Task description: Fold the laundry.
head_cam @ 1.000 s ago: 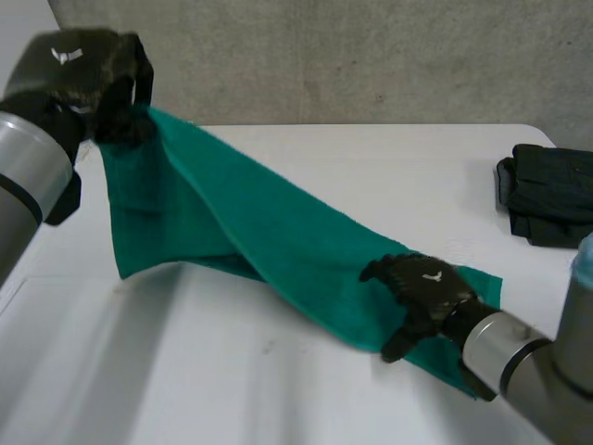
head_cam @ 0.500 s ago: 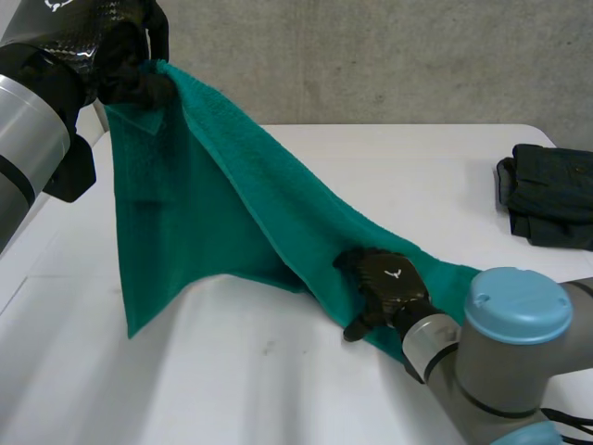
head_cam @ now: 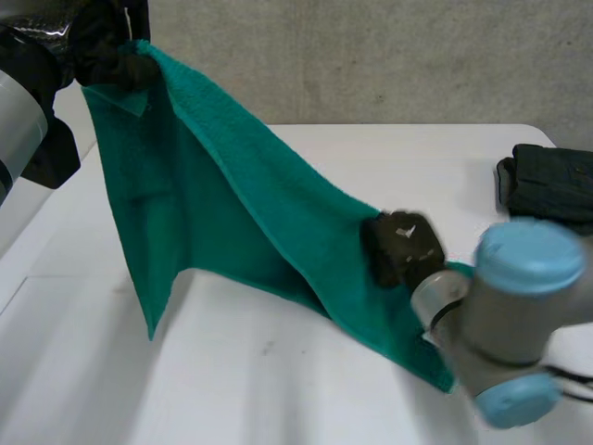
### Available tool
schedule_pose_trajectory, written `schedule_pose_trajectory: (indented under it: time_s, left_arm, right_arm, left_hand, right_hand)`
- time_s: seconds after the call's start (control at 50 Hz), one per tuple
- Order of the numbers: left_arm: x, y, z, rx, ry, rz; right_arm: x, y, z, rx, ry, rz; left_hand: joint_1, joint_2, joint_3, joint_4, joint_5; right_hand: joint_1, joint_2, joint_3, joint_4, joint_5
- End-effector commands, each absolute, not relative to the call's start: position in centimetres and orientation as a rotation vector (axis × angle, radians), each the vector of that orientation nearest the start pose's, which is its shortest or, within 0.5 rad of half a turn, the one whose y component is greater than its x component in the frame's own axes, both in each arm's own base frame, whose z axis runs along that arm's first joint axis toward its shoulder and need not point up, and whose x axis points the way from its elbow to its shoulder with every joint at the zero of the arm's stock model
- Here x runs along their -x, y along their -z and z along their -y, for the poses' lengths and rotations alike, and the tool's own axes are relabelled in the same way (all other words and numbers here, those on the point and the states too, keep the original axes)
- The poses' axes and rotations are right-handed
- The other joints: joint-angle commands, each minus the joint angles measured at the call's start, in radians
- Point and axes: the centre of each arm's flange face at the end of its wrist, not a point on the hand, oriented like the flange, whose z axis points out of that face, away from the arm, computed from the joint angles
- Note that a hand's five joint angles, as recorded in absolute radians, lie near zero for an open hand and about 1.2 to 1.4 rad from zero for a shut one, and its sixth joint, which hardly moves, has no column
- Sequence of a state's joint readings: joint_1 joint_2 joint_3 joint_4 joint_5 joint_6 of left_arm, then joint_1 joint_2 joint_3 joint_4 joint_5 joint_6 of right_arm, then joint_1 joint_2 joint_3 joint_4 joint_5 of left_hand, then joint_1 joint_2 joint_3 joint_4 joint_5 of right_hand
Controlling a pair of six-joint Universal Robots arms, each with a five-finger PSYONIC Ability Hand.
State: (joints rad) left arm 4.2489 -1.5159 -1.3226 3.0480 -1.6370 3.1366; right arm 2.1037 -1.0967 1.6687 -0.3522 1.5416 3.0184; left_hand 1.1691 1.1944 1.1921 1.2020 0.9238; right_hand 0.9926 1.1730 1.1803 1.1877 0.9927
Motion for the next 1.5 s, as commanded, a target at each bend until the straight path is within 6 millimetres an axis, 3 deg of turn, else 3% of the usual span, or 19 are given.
schedule_pose_trajectory:
  time_s: [0.02, 0.04, 0.08, 0.16, 0.26, 0.44, 0.54, 0.88, 1.5]
  left_arm:
    - [23.5, -38.7, 22.1, -0.375, 2.617, -2.181]
    - [23.5, -38.7, 22.0, -0.374, 2.616, -2.184]
    - [23.6, -38.5, 22.1, -0.377, 2.61, -2.19]
    - [23.6, -38.6, 22.1, -0.377, 2.612, -2.188]
    - [23.5, -38.7, 22.1, -0.373, 2.621, -2.179]
    - [23.2, -38.5, 22.6, -0.357, 2.603, -2.179]
    - [23.0, -38.4, 22.8, -0.347, 2.597, -2.183]
    - [23.0, -37.7, 22.8, -0.351, 2.576, -2.205]
    - [23.1, -37.3, 22.8, -0.358, 2.557, -2.222]
  right_arm:
    - [-25.5, -20.7, 23.6, 1.043, 1.526, -2.223]
    - [-25.2, -19.9, 23.1, 1.032, 1.461, -2.264]
    - [-24.9, -19.1, 22.7, 1.014, 1.433, -2.281]
    - [-24.3, -17.0, 21.1, 1.009, 1.407, -2.295]
    - [-23.7, -16.1, 19.3, 1.037, 1.463, -2.265]
    - [-22.6, -13.8, 16.8, 1.288, 1.513, -2.237]
    - [-21.7, -13.1, 17.6, 1.321, 1.571, -2.256]
    - [-21.6, -11.4, 19.2, 1.313, 1.593, -2.267]
    - [-22.2, -11.4, 21.7, 1.319, 1.667, -2.238]
  left_hand:
    - [0.227, 0.202, 0.204, 0.194, 0.298]
    - [0.227, 0.202, 0.204, 0.194, 0.298]
    - [0.227, 0.202, 0.204, 0.194, 0.298]
    - [0.227, 0.202, 0.204, 0.194, 0.298]
    - [0.227, 0.202, 0.204, 0.194, 0.298]
    - [0.227, 0.202, 0.204, 0.194, 0.298]
    - [0.227, 0.202, 0.204, 0.194, 0.298]
    - [0.227, 0.202, 0.204, 0.194, 0.298]
    - [0.227, 0.202, 0.204, 0.194, 0.298]
  right_hand:
    - [-0.054, -0.235, -0.242, -0.249, -0.229]
    - [-0.411, -0.591, -0.599, -0.606, -0.585]
    - [-0.514, -0.694, -0.702, -0.709, -0.689]
    - [-0.59, -0.771, -0.778, -0.785, -0.765]
    - [-0.588, -0.768, -0.775, -0.783, -0.762]
    - [-0.491, -0.671, -0.679, -0.686, -0.666]
    - [-0.426, -0.607, -0.614, -0.621, -0.601]
    - [-0.279, -0.46, -0.467, -0.474, -0.454]
    - [-0.13, -0.31, -0.318, -0.325, -0.305]
